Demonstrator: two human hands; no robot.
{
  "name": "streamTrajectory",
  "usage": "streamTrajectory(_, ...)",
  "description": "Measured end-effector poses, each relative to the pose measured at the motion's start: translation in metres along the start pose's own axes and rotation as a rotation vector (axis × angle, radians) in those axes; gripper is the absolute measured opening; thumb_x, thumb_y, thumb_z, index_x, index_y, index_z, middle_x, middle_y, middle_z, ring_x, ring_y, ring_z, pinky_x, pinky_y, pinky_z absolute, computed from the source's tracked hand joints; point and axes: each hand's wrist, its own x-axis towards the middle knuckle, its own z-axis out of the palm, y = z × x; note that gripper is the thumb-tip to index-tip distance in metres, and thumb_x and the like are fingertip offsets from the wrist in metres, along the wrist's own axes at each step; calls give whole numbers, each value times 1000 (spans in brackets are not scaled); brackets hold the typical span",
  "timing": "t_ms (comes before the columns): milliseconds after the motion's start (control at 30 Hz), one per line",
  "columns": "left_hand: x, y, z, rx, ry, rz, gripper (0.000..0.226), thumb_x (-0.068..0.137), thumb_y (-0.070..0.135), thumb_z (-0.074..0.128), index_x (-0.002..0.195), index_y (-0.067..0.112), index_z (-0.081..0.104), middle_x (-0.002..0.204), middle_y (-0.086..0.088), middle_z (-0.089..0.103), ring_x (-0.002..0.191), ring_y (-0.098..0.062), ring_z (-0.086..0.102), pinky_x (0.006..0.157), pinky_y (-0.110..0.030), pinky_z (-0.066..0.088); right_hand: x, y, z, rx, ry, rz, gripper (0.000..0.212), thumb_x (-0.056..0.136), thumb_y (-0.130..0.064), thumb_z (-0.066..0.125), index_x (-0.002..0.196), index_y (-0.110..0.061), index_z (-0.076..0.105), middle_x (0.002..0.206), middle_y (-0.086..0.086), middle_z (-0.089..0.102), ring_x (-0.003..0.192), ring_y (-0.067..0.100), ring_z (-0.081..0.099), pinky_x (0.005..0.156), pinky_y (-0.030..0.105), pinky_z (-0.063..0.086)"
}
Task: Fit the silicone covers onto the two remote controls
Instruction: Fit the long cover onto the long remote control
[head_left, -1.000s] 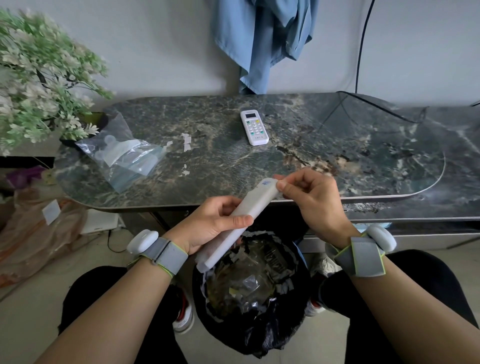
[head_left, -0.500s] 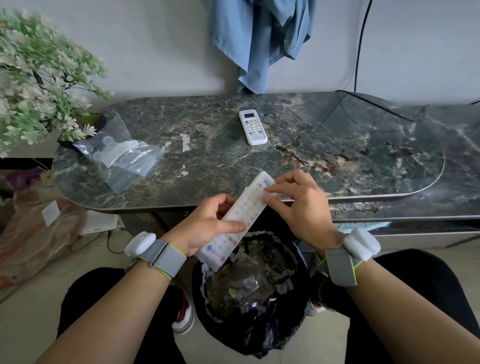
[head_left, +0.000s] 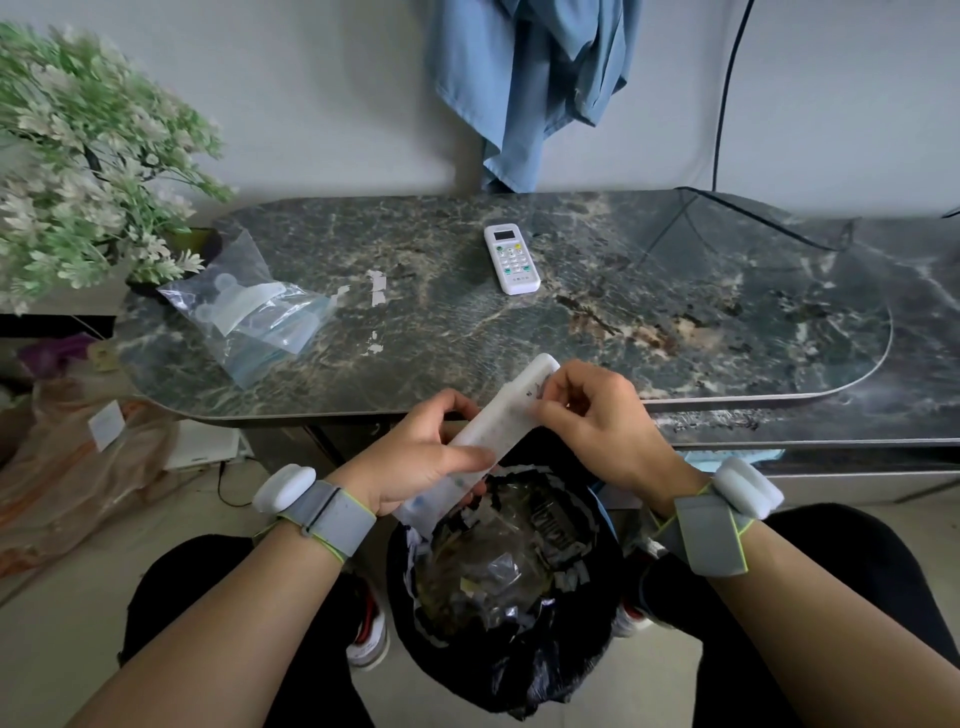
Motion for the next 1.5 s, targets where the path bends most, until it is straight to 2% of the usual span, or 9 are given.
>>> streamTrajectory(133, 4, -4, 2, 29, 34, 31, 36, 80, 1, 72, 100, 11, 44, 90, -23, 66, 70, -39, 65, 66, -53, 55, 2, -5, 1, -206, 5, 56, 34, 77, -50, 69, 65, -20, 57, 58, -5, 55, 53, 10, 49, 52, 31, 39)
streamTrajectory(333, 6, -4, 5, 57, 26, 31, 37, 79, 1, 72, 102, 9, 44, 87, -19, 68, 72, -39, 65, 65, -48, 56, 3, -2, -6, -242, -163, 76, 54, 80, -49, 68, 53, -12, 39, 52, -2, 34, 48, 14, 32, 52, 35, 29)
streamTrajectory(400, 8, -4, 5, 57, 27, 29, 37, 80, 0, 72, 104, 7, 45, 89, -20, 66, 73, -40, 64, 63, -46, 56, 1, 3, -9, -110, -152, 70, 41, 80, -40, 73, 53, -17, 52, 54, -5, 45, 50, 14, 42, 54, 35, 36)
streamTrajectory(500, 11, -5, 5, 81, 10, 39, 34, 80, -1, 71, 103, 6, 46, 89, -20, 62, 70, -35, 62, 60, -40, 55, -6, 2, -9, 53, -3, 81, 10, 75, -29, 80, 73, -22, 74, 80, -7, 59, 66, 3, 53, 63, 22, 43)
streamTrajectory(600, 12, -6, 7, 98, -23, 40, 32, 80, -3, 69, 102, 8, 49, 88, -17, 61, 69, -31, 60, 60, -37, 54, -9, 3, -7, 107, 96, 91, 16, 72, -25, 83, 80, -14, 74, 96, -6, 53, 85, 4, 55, 73, 12, 41)
streamTrajectory(767, 10, -6, 7, 97, -36, 24, 37, 80, -5, 68, 111, 2, 48, 87, -15, 58, 65, -26, 60, 57, -31, 54, -10, -2, -7, 162, 109, 69, 12, 76, -28, 80, 74, -19, 73, 119, -12, 54, 93, 9, 58, 82, 30, 45)
streamTrajectory(1100, 4, -9, -2, 134, -89, 10, 43, 74, 1, 75, 108, 4, 50, 89, -12, 63, 66, -29, 63, 58, -32, 53, -1, 3, -19, 236, 167, 44, 16, 85, -22, 72, 73, -12, 71, 86, -2, 76, 82, 9, 71, 68, 27, 54)
streamTrajectory(1300, 1, -9, -1, 20, -167, -37, 42, 79, -5, 70, 114, -1, 49, 84, -14, 64, 58, -26, 61, 54, -32, 55, 1, 0, -24, 263, 221, 52, 18, 85, -26, 71, 73, -13, 71, 60, -1, 65, 54, 8, 53, 52, 24, 44)
streamTrajectory(1500, 0, -7, 2, -38, -169, -43, 40, 70, 27, 77, 100, 9, 59, 81, -17, 57, 63, -22, 55, 52, -30, 48, 6, 8, -20, 382, 206, 98, 13, 86, -19, 70, 73, -16, 71, 66, -13, 70, 61, 5, 59, 58, 18, 47)
